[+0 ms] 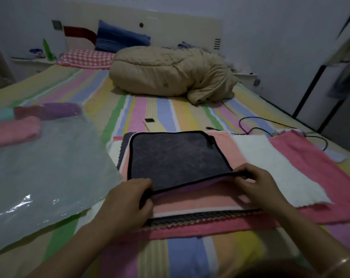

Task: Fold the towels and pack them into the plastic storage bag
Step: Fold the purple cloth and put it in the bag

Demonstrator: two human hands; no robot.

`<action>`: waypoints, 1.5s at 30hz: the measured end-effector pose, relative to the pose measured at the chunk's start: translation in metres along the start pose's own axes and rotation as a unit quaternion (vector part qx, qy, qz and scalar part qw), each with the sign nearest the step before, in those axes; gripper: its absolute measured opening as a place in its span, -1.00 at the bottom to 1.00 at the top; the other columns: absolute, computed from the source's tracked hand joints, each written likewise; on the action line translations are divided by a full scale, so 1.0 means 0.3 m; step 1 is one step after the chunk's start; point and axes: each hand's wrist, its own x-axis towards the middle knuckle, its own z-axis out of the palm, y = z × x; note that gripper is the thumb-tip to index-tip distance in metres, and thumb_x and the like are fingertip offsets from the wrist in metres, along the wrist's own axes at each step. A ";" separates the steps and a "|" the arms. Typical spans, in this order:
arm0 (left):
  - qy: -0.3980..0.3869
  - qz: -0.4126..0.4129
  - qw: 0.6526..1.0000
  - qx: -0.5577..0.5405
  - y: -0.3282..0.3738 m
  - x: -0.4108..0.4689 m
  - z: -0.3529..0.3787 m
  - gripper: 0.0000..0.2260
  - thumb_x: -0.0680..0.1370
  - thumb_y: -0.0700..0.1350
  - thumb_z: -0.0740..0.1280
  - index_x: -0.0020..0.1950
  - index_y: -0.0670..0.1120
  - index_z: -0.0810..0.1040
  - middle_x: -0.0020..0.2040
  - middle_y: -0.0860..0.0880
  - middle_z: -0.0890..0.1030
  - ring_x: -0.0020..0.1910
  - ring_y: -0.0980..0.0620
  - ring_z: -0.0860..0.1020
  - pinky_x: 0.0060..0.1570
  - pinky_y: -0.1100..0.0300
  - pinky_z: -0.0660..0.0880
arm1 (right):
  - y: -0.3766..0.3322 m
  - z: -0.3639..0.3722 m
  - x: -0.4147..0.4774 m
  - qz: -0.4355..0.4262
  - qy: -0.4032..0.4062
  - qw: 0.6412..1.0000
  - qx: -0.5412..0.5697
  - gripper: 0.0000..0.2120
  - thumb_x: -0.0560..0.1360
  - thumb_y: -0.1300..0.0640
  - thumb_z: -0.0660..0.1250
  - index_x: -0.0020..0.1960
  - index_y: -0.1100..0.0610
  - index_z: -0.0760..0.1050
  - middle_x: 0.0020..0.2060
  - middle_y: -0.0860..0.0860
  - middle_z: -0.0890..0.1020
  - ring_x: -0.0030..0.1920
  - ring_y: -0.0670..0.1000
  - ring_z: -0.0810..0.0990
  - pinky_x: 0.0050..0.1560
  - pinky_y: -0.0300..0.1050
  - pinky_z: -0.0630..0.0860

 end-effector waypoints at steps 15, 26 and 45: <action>0.191 -0.321 0.885 -0.280 -0.214 0.460 -0.025 -0.89 0.49 -0.07 0.44 -0.15 -0.11 0.64 -0.28 -0.01 0.62 -0.27 0.05 0.55 -0.33 0.23 0.39 | 0.019 0.092 0.485 0.137 0.095 0.984 0.067 -0.85 0.50 -0.03 0.38 -0.11 0.05 0.60 -0.26 -0.13 0.61 -0.18 -0.06 0.56 -0.27 -0.21 0.39; 0.175 -0.336 0.924 -0.057 -0.374 0.589 0.136 -0.89 0.53 -0.02 0.33 -0.09 -0.05 0.51 -0.08 -0.08 0.62 -0.02 -0.17 0.55 -0.17 0.12 0.35 | 0.145 0.226 0.659 0.138 0.087 0.973 -0.166 -0.73 0.47 -0.16 0.34 -0.16 0.04 0.59 -0.19 0.05 0.66 -0.08 0.16 0.60 -0.16 -0.04 0.48; -0.076 -0.039 0.986 0.144 -0.045 0.608 0.319 -0.21 0.39 0.20 -0.40 0.58 -0.06 -0.05 0.59 -0.06 -0.06 0.56 0.00 -0.10 0.50 -0.03 -0.23 | 0.012 0.103 0.532 0.301 -0.096 0.929 -0.193 -0.50 0.43 -0.27 0.34 -0.36 0.15 0.38 -0.43 0.07 0.47 -0.40 0.05 0.45 -0.40 -0.14 0.29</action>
